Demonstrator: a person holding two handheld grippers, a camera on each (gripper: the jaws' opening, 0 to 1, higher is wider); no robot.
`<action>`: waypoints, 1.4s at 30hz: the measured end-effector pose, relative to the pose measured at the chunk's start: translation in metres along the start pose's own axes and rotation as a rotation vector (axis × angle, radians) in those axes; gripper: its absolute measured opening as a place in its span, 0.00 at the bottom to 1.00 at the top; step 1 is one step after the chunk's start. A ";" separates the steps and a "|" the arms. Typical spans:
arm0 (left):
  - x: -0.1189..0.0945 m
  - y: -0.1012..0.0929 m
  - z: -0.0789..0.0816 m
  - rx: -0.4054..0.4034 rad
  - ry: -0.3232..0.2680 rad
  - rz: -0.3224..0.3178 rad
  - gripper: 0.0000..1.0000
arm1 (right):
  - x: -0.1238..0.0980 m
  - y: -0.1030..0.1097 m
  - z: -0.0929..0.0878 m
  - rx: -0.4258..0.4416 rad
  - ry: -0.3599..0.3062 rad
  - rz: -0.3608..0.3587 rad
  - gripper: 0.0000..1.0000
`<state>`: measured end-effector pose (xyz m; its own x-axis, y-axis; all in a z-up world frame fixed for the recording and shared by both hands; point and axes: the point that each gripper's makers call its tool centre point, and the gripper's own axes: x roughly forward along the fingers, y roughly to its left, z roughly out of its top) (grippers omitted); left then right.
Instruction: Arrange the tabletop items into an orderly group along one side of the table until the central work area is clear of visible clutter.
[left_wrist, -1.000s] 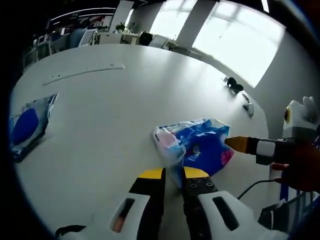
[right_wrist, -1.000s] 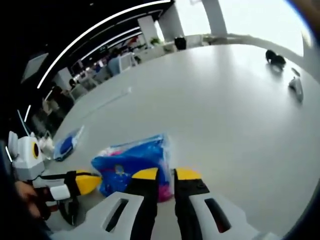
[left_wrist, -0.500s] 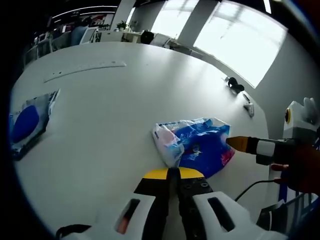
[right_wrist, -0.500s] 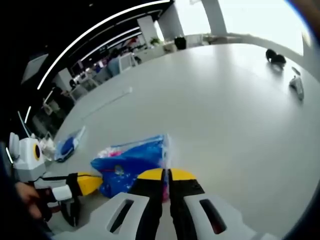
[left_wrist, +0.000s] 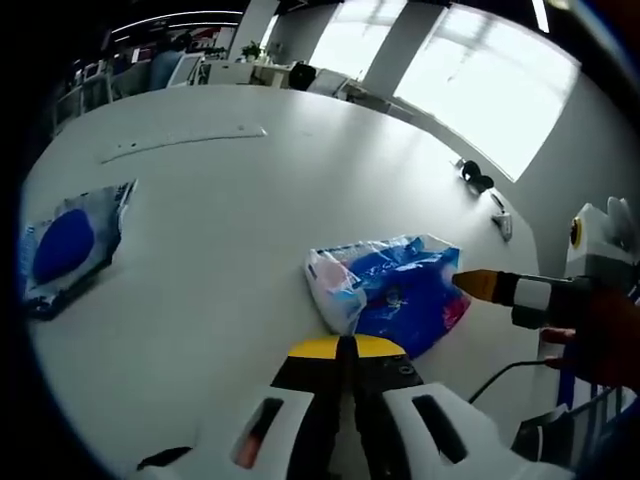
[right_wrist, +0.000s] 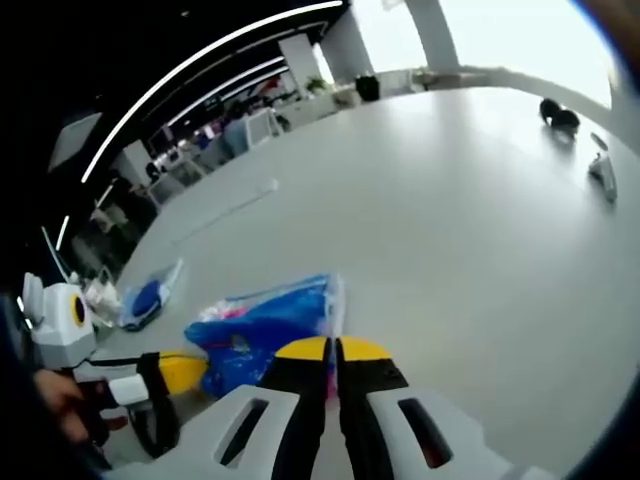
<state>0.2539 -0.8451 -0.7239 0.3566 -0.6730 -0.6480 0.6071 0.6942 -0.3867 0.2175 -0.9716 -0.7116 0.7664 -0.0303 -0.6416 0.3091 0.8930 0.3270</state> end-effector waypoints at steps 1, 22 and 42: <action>-0.001 0.001 0.001 -0.003 -0.002 0.001 0.01 | 0.000 0.002 0.001 -0.002 -0.001 0.003 0.00; -0.017 0.037 0.038 -0.025 -0.076 0.052 0.00 | 0.019 0.044 0.028 -0.031 -0.025 0.081 0.00; -0.025 0.065 0.055 -0.056 -0.109 0.092 0.00 | 0.037 0.079 0.048 -0.058 -0.032 0.137 0.00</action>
<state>0.3233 -0.7971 -0.6967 0.4856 -0.6278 -0.6084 0.5288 0.7651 -0.3675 0.2973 -0.9236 -0.6767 0.8169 0.0804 -0.5712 0.1678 0.9143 0.3687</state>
